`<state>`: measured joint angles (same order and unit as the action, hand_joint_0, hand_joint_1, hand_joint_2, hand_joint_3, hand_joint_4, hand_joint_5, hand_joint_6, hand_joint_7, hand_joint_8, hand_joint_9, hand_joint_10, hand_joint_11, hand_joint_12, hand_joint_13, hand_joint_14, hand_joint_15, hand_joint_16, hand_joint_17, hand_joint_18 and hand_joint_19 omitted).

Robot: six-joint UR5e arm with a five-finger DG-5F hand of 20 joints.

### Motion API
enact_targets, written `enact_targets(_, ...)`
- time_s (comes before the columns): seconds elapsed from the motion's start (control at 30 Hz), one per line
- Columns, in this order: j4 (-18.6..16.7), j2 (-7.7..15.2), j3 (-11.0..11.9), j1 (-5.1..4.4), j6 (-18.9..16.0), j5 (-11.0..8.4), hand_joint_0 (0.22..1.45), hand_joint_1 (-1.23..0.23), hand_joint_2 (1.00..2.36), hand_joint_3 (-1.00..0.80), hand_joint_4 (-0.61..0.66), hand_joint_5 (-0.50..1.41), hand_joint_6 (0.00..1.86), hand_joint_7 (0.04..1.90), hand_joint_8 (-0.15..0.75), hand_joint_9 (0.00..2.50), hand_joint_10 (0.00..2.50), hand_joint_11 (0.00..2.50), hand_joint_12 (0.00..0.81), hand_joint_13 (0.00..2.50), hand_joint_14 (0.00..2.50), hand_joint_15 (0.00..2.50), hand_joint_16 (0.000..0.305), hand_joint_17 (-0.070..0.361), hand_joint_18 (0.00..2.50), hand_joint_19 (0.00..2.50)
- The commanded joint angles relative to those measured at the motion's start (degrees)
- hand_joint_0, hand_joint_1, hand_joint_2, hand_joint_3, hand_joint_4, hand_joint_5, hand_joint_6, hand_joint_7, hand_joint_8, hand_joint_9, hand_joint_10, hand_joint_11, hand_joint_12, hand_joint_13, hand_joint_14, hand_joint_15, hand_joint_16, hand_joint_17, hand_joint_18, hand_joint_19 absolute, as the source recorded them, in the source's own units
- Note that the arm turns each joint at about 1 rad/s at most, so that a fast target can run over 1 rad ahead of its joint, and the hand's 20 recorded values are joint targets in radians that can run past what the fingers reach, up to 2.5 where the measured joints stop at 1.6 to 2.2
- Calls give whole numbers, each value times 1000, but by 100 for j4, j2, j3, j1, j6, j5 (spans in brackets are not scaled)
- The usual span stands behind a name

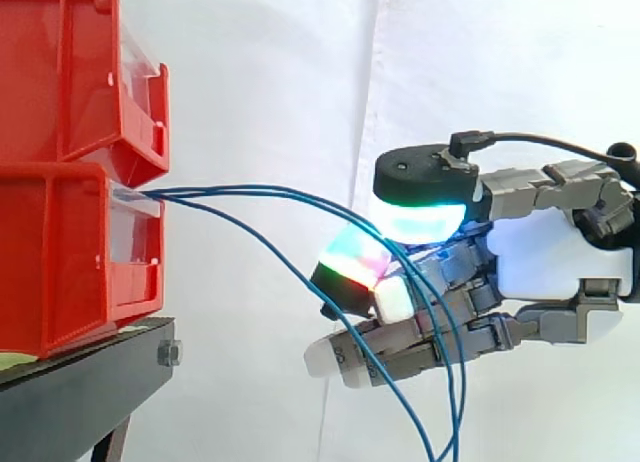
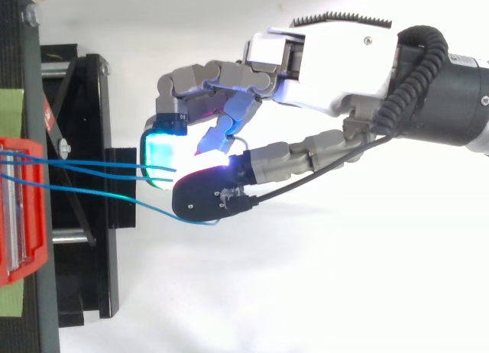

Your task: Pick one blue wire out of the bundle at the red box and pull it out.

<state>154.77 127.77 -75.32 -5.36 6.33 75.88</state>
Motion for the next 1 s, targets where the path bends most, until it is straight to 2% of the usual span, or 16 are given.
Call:
enact_targets(0.0, 0, 3, 0, 0, 0, 5, 631, -607, 1130, 15, 492, -34, 505, 1191, 238, 859, 4, 83, 390, 225, 0, 0, 70, 158, 158, 177)
enact_targets(0.03, 0, -6, 0, 0, 0, 5, 624, -589, 1154, 10, 494, -35, 505, 1157, 238, 853, 0, 71, 390, 214, 0, 0, 70, 159, 146, 176)
enact_targets(0.07, 0, 3, 0, 0, 0, 5, 588, -539, 1295, -29, 495, -33, 505, 1136, 234, 839, 0, 55, 391, 196, 0, 0, 71, 160, 107, 185)
enact_targets(0.13, 0, 3, 0, 9, 0, 5, 581, -529, 1319, -37, 489, -33, 505, 1144, 235, 828, 1, 37, 392, 175, 0, 0, 71, 160, 80, 181)
enact_targets(0.2, 0, 3, 0, 9, 0, 5, 580, -538, 1320, -35, 459, -29, 505, 1230, 246, 824, 1, 76, 395, 169, 0, 0, 71, 160, 77, 172)
enact_targets(0.23, 0, -6, 0, 9, 0, 5, 584, -557, 1310, -28, 435, -28, 505, 1305, 257, 836, 5, 136, 397, 166, 0, 0, 71, 160, 76, 169)
enact_targets(0.27, 0, 3, 0, 9, 0, -3, 602, -585, 1236, 3, 420, -24, 504, 1369, 263, 833, 7, 175, 397, 166, 0, 0, 71, 159, 76, 160)
enact_targets(0.37, 0, 3, 0, 9, 0, 5, 620, -601, 1137, 32, 387, -21, 503, 1427, 265, 848, 8, 234, 401, 171, 0, 0, 71, 159, 86, 167)
enact_targets(0.43, 0, 3, 0, 17, 0, 5, 614, -600, 1145, 24, 382, -20, 503, 1426, 271, 855, 9, 246, 406, 175, 0, 7, 71, 161, 94, 173)
enact_targets(0.57, 0, 3, 0, 17, 0, 5, 545, -602, 1194, -87, 399, -21, 503, 1423, 293, 855, 10, 242, 435, 188, 0, 17, 77, 174, 113, 183)
enact_targets(0.67, 0, -6, 0, 9, 0, 5, 546, -596, 1003, -119, 351, -24, 502, 1451, 296, 849, 9, 266, 437, 181, 0, 27, 77, 173, 90, 194)
enact_targets(0.8, 0, 3, 0, 17, 0, 5, 504, -543, 1013, -262, 277, -33, 502, 1500, 256, 806, 12, 320, 385, 138, 1, 36, 65, 147, 8, 228)
enact_targets(0.93, 0, 3, 0, 9, 0, 5, 475, -548, 1006, -392, 273, -31, 500, 1566, 271, 815, 13, 347, 396, 143, 0, 42, 68, 153, 17, 228)
enact_targets(0.97, 0, 3, 0, 9, 0, -3, 470, -556, 1004, -424, 264, -39, 534, 1519, 280, 825, 14, 374, 400, 149, 0, 45, 68, 154, 22, 232)
